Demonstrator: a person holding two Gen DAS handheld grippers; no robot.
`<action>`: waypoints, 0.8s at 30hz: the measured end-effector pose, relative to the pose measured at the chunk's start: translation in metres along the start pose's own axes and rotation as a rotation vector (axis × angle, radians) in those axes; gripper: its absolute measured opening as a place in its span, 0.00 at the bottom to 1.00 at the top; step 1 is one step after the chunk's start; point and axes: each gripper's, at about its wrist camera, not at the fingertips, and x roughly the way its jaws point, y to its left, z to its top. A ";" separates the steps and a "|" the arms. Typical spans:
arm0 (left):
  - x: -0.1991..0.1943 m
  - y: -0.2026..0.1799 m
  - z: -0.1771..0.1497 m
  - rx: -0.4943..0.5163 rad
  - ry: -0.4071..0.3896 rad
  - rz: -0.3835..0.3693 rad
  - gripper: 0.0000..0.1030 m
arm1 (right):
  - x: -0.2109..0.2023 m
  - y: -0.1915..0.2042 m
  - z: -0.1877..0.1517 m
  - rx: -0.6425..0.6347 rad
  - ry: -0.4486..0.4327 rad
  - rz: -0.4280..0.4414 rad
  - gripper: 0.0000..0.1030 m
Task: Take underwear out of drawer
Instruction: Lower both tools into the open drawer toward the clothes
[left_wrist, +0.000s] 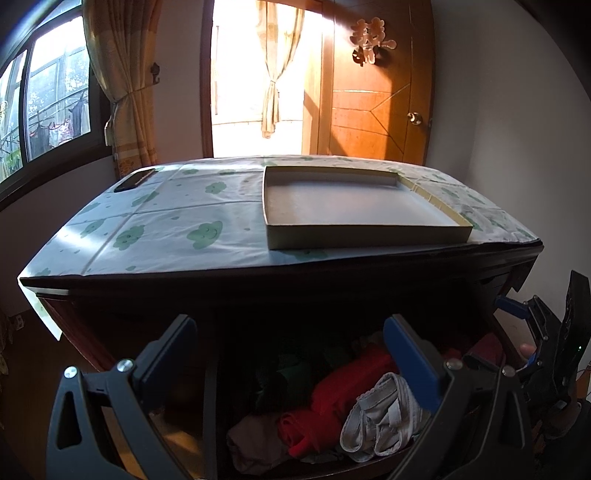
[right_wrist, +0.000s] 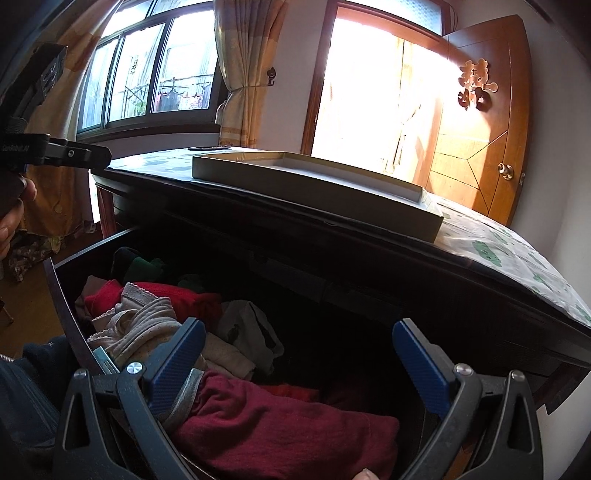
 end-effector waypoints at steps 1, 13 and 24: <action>0.000 -0.001 0.000 0.005 0.004 -0.001 1.00 | 0.000 0.000 0.000 0.001 0.006 0.004 0.99; 0.011 -0.012 -0.006 0.060 0.070 -0.014 1.00 | 0.005 0.002 -0.002 -0.005 0.072 0.041 0.99; 0.021 -0.008 -0.009 0.072 0.116 -0.028 1.00 | -0.007 -0.005 0.001 0.013 0.038 0.047 0.99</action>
